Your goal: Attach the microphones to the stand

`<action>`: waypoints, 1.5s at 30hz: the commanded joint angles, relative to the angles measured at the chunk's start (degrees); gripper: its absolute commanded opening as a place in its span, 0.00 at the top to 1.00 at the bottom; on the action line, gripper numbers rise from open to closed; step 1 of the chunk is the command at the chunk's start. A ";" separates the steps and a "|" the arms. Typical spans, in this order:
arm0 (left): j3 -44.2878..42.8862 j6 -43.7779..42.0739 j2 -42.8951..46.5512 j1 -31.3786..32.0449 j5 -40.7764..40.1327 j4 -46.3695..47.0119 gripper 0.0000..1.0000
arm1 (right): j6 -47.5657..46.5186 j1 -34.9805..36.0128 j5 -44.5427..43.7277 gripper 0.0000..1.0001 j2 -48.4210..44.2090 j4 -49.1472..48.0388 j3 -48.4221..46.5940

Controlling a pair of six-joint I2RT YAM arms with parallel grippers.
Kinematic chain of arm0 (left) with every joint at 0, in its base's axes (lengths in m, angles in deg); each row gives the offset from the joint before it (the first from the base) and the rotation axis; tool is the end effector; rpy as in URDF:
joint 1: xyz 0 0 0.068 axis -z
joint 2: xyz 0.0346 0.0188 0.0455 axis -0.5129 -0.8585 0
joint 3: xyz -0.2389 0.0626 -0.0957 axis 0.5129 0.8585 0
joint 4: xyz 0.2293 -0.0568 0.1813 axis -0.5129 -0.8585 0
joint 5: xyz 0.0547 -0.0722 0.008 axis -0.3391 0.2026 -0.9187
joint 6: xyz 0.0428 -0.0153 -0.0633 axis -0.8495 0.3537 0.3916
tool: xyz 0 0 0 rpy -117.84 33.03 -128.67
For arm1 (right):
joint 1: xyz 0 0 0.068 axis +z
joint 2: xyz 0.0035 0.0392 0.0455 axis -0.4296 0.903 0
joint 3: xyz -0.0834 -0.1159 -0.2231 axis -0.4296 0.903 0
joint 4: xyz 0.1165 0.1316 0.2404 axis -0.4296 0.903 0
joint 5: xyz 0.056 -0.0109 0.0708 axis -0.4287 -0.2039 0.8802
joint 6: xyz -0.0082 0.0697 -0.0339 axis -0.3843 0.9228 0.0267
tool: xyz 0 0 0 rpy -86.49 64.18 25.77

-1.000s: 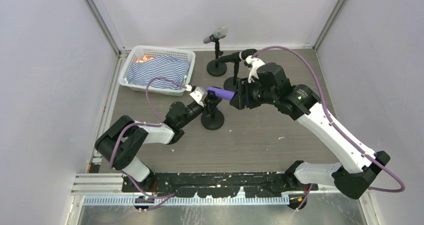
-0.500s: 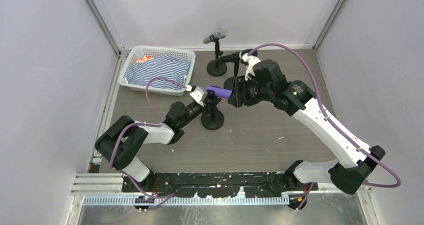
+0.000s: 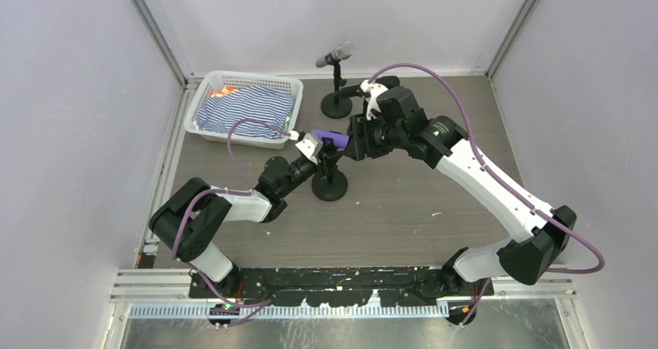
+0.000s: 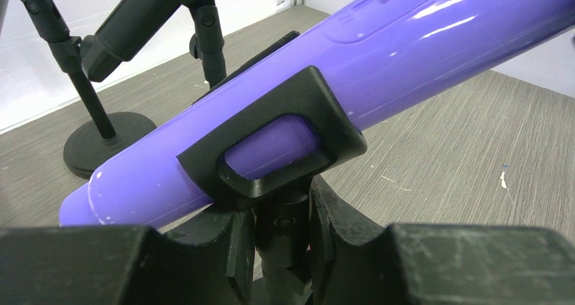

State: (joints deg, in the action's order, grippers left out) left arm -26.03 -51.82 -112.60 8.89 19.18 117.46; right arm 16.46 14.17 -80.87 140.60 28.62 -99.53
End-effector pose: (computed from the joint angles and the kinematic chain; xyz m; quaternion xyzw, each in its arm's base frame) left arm 0.2647 -0.2374 0.1730 0.2677 0.6028 -0.3471 0.6667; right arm 0.2731 0.2349 0.3477 -0.1839 0.8915 0.2423 0.3358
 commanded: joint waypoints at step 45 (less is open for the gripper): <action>2.89 -2.48 -1.68 8.86 13.14 5.17 0.86 | -4.38 0.77 4.06 0.15 0.79 -10.87 0.61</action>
State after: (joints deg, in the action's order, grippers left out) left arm -24.96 -53.37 -113.48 11.58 17.79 120.96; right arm 12.79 14.54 -77.87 143.66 23.46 -99.55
